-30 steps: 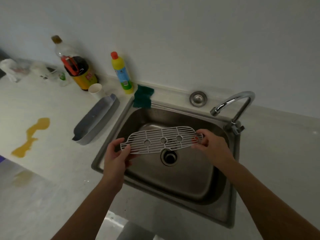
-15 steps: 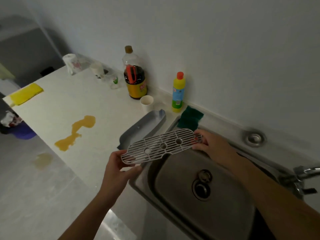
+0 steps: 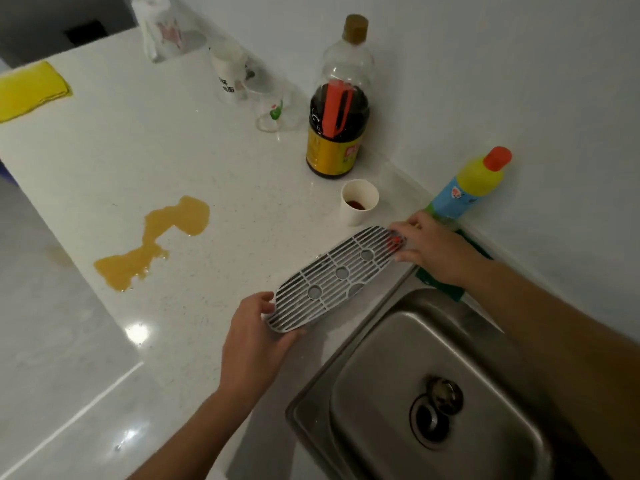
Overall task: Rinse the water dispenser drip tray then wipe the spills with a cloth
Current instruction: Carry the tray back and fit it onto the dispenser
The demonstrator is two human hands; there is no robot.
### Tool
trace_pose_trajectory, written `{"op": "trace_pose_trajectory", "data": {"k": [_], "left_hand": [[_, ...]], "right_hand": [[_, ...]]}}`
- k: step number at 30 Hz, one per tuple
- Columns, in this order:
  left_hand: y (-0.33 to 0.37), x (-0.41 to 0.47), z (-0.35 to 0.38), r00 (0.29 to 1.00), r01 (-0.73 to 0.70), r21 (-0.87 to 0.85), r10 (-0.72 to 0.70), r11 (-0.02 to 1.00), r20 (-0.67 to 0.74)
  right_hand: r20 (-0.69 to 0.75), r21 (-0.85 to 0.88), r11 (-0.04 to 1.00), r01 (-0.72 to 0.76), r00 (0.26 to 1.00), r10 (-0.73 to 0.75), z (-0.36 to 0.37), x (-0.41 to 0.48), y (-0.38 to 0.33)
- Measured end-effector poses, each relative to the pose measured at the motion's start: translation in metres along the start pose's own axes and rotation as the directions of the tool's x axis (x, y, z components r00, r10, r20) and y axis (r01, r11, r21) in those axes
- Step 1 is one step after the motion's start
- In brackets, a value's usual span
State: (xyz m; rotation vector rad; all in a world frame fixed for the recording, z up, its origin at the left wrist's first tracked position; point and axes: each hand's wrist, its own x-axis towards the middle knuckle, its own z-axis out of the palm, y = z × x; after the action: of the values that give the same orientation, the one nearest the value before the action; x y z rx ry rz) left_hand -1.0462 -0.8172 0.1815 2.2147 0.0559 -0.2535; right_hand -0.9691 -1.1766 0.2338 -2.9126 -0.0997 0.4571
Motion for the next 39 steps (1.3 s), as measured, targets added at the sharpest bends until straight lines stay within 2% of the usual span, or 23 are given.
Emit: {"op": "trace_pose_trajectory", "data": {"k": [2,5,9,13,16,18,21,25,31,35,39], "left_hand": [[-0.002,-0.002,0.002,1.0,0.003,-0.019,-0.003,1.0,0.02],[-0.002,-0.006,0.001,0.994,-0.11,0.053,0.109,0.993,0.025],[-0.008,-0.001,-0.008,0.981,-0.189,0.11,0.182,0.976,0.069],[-0.012,0.015,-0.026,0.981,-0.164,0.036,0.159,0.986,0.107],[-0.01,0.026,-0.035,0.996,-0.08,-0.062,0.082,0.995,0.039],[-0.008,0.034,-0.035,1.0,-0.029,-0.068,0.028,0.997,-0.014],[-0.005,0.041,-0.029,1.0,-0.018,-0.027,0.018,0.999,0.005],[-0.005,0.044,-0.024,0.999,-0.039,0.033,0.039,0.999,0.014],[-0.009,0.043,-0.024,0.998,-0.054,0.038,0.054,0.998,0.011],[-0.004,0.041,-0.021,0.999,-0.041,0.043,0.041,0.998,0.004],[0.002,0.037,-0.02,1.0,-0.021,0.056,0.023,0.998,-0.019]], "right_hand": [[0.022,0.02,1.0,0.022,1.0,-0.023,0.004,0.007,0.004],[0.08,0.14,0.99,-0.022,0.997,0.011,0.006,0.009,0.005],[0.044,0.202,0.979,-0.043,0.998,0.035,0.011,0.001,0.003],[-0.001,0.192,0.98,-0.054,0.998,0.056,0.024,-0.016,0.004],[-0.003,0.272,0.958,-0.09,0.996,0.094,0.033,-0.028,0.003],[-0.013,0.422,0.89,-0.172,0.981,0.196,0.037,-0.03,0.001],[0.07,0.605,0.732,-0.312,0.937,0.342,0.039,-0.021,-0.005],[0.046,0.593,0.741,-0.314,0.932,0.358,0.047,-0.014,-0.01],[0.093,0.704,0.618,-0.35,0.908,0.408,0.053,-0.014,-0.013],[0.18,0.707,0.549,-0.446,0.864,0.47,0.048,-0.014,-0.019],[0.182,0.651,0.576,-0.494,0.839,0.513,0.041,-0.013,-0.028]]}}
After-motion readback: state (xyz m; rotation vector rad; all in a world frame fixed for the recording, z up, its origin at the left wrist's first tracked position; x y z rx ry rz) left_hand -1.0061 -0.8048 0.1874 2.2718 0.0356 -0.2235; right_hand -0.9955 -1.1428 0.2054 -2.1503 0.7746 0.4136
